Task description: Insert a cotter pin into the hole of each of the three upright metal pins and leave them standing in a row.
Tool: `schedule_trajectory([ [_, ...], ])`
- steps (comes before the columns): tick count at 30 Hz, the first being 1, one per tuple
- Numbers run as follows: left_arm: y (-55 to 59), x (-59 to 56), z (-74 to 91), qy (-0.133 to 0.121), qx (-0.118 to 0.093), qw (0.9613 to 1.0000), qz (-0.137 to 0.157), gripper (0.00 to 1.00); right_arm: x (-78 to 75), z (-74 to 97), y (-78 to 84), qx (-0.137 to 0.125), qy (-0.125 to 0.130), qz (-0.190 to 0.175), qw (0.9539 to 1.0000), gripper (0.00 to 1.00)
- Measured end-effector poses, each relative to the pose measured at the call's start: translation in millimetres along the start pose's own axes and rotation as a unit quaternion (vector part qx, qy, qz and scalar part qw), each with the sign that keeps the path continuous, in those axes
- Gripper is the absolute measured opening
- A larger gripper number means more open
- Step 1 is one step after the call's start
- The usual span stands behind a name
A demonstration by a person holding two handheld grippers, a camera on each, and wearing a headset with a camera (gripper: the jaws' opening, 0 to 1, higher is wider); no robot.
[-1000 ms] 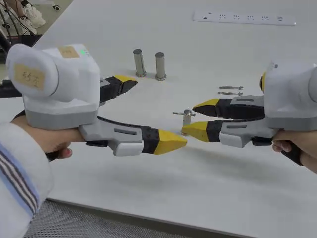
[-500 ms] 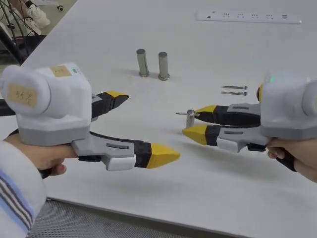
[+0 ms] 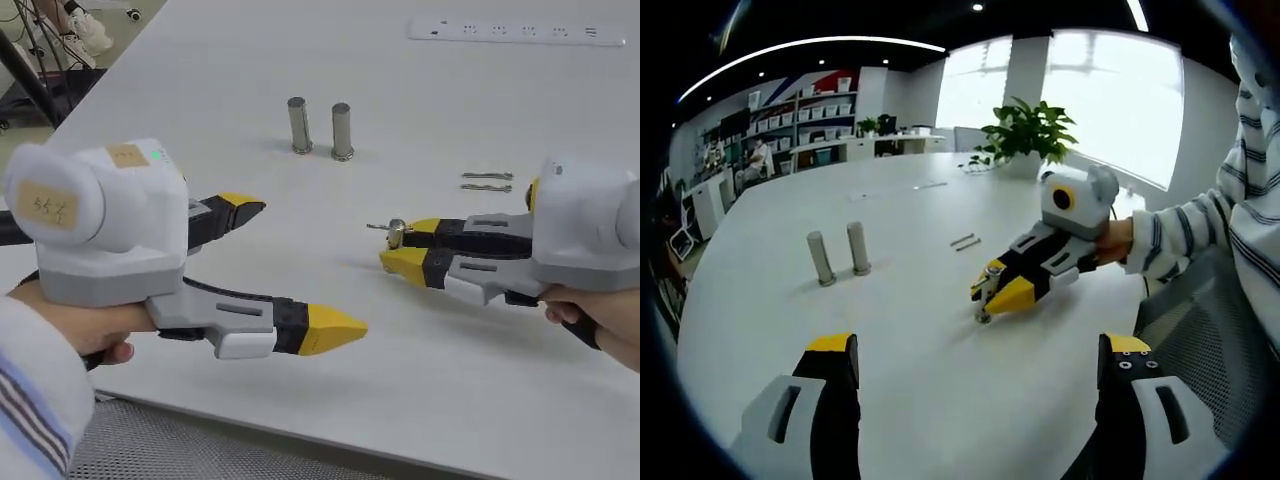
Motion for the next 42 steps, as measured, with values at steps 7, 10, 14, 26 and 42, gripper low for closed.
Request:
schedule_trajectory([
  [7, -0.8, 1.8, 5.3, -0.009, -0.002, 1.0000, -0.003, 0.99, 0.4, -2.1, -2.1, -0.004, -0.004, 0.028, 0.9996, 0.04],
  [10, -1.3, 3.0, 9.0, -0.012, -0.004, 0.9999, -0.005, 0.99, 1.7, -7.7, -4.4, -0.003, -0.001, 0.047, 0.9989, 0.04],
  [14, -0.6, 5.2, 14.3, -0.019, -0.007, 0.9998, -0.002, 0.99, 1.6, -17.1, -11.9, -0.012, -0.002, 0.050, 0.9986, 0.04],
  [26, 3.3, 8.4, 26.5, -0.035, -0.019, 0.9991, 0.014, 0.99, -1.3, -51.8, -28.9, -0.012, -0.014, 0.070, 0.9974, 0.04],
  [42, 6.3, 9.8, 30.7, -0.042, -0.016, 0.9988, 0.019, 0.99, -0.7, -73.0, -23.0, -0.008, -0.001, 0.068, 0.9976, 0.04],
])
Point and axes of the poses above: the centre of the closed fingertips' face, and the gripper's own axes: z roughly backward along the fingers, x roughly to its left, y roughly out of its underside, the point moved 7 cm from there along z, roughly backward along the fingers, and after that the axes turned 9 degrees about y, right-handed, at the moved point
